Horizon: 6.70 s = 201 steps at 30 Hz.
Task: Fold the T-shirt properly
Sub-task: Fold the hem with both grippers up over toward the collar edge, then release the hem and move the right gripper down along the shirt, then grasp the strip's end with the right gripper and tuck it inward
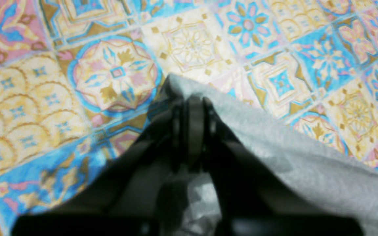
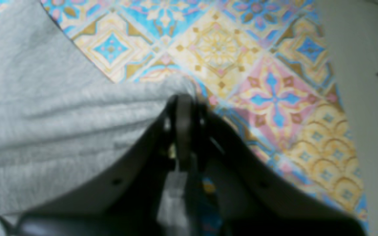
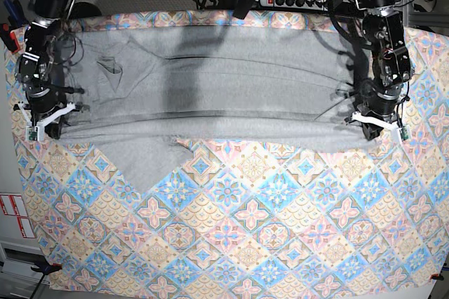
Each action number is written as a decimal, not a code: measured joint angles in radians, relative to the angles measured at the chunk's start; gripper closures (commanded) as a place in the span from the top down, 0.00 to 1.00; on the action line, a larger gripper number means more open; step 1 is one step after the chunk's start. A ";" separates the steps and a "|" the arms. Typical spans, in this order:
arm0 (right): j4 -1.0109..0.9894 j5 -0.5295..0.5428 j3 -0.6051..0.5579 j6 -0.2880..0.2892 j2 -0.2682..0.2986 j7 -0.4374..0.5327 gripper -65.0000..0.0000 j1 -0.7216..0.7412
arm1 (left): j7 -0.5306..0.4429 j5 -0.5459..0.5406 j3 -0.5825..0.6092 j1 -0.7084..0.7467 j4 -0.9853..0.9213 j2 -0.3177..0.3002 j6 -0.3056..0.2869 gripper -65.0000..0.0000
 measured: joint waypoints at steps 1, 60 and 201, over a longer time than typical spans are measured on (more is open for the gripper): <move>0.015 0.001 0.007 0.000 0.000 0.000 0.00 -0.014 | 0.000 0.000 -0.011 0.014 0.009 0.000 0.001 0.00; 0.209 0.002 0.103 -0.006 -0.026 -0.244 0.27 -0.184 | 0.151 -0.095 -0.019 0.245 0.043 -0.003 0.011 0.28; 0.644 -0.190 -0.418 -0.010 -0.122 -0.535 0.44 -0.234 | 0.243 -0.444 -0.113 0.275 0.124 -0.084 0.014 0.52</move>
